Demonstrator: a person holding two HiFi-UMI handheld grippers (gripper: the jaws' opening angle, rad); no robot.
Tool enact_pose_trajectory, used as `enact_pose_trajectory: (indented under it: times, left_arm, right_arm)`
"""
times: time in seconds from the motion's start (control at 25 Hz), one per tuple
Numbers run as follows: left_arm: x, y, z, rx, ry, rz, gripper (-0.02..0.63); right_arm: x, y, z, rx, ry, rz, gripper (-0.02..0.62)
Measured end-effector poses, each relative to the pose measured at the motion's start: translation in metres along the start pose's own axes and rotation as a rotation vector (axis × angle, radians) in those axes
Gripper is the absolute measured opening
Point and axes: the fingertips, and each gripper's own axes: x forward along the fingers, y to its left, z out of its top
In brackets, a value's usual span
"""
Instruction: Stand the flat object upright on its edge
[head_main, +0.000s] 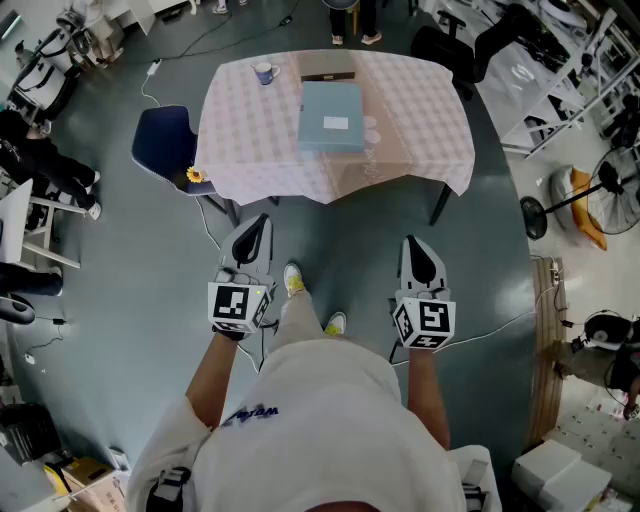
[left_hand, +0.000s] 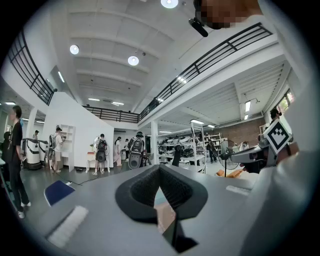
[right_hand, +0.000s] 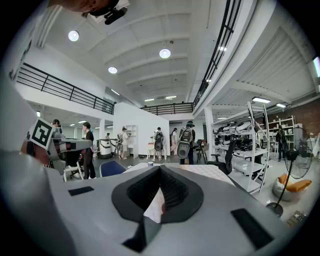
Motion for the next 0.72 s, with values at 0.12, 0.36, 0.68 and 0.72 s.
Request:
enact_pose_trajectory:
  times: [0.12,0.36,0.68,0.72]
  left_arm:
    - [-0.001,-0.004,0.000,0.009,0.013,-0.009,0.002]
    - [0.000,-0.007,0.005,0.014,0.009,0.000,0.003]
    - [-0.004,-0.008,0.005,0.035,0.021,0.006,0.050]
    - [-0.004,-0.008,0.005,0.041,0.023,0.007,0.064]
  right_arm:
    - [-0.006,-0.001,-0.003,0.008,0.011,-0.010,0.003]
    - [-0.011,-0.008,0.005,0.000,-0.022,-0.016,0.003]
    - [-0.016,-0.017,0.009,-0.002,-0.037,-0.040,0.044]
    - [-0.016,-0.018,0.009,-0.001,-0.037,-0.042,0.074]
